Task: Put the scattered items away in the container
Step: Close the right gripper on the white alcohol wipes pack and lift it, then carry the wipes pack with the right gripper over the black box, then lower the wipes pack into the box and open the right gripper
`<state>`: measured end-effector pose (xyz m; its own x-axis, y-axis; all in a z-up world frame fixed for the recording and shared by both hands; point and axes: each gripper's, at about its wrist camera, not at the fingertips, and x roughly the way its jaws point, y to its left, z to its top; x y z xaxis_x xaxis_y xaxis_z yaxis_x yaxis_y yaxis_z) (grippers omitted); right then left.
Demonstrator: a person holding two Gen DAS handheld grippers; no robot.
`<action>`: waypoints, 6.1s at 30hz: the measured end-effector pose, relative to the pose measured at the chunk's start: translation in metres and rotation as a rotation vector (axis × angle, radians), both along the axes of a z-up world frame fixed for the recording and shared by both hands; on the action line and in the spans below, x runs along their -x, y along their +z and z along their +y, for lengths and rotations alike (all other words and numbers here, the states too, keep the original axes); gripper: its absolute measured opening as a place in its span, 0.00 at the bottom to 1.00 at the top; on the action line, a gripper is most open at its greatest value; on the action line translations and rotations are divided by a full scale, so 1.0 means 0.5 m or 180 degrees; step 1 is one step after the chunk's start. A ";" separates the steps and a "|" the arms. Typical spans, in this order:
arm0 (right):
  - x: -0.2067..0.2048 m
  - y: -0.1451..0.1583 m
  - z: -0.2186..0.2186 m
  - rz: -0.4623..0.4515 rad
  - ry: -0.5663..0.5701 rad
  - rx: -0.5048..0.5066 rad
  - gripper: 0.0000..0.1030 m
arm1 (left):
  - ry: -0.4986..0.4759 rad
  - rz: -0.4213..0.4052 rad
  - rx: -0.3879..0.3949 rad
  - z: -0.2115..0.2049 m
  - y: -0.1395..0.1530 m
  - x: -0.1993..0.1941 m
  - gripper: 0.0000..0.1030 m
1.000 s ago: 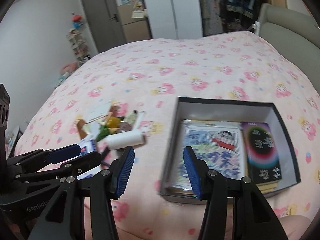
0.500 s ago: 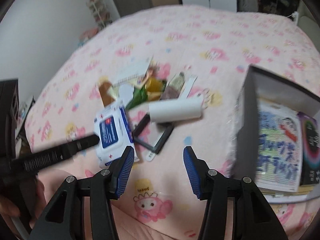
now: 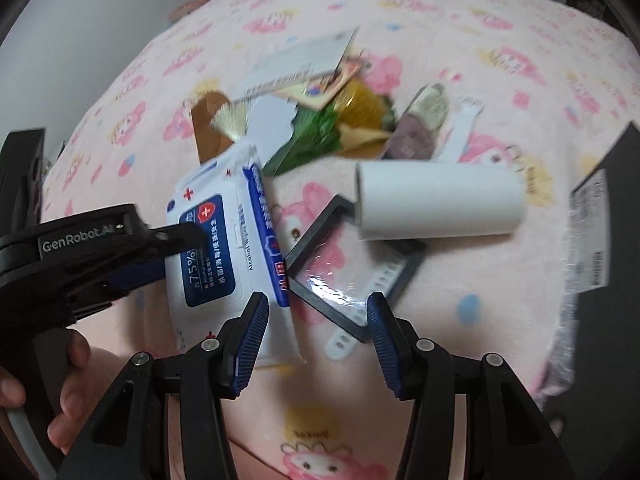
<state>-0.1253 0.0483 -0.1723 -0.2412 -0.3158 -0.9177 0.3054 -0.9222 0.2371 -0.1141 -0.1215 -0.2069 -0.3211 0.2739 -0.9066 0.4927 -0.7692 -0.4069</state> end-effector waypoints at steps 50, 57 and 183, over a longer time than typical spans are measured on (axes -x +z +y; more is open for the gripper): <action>-0.009 0.074 0.022 0.0212 0.0233 0.0317 0.40 | -0.0913 0.0835 -0.0142 0.125 0.090 -0.009 0.55; -0.052 0.179 0.075 0.0469 0.0229 0.0365 0.40 | -0.1102 0.1208 -0.0154 0.167 0.207 -0.049 0.54; -0.058 0.132 0.770 0.0176 -0.2395 0.0521 0.50 | -0.3437 0.0355 0.1638 0.601 0.244 -0.086 0.66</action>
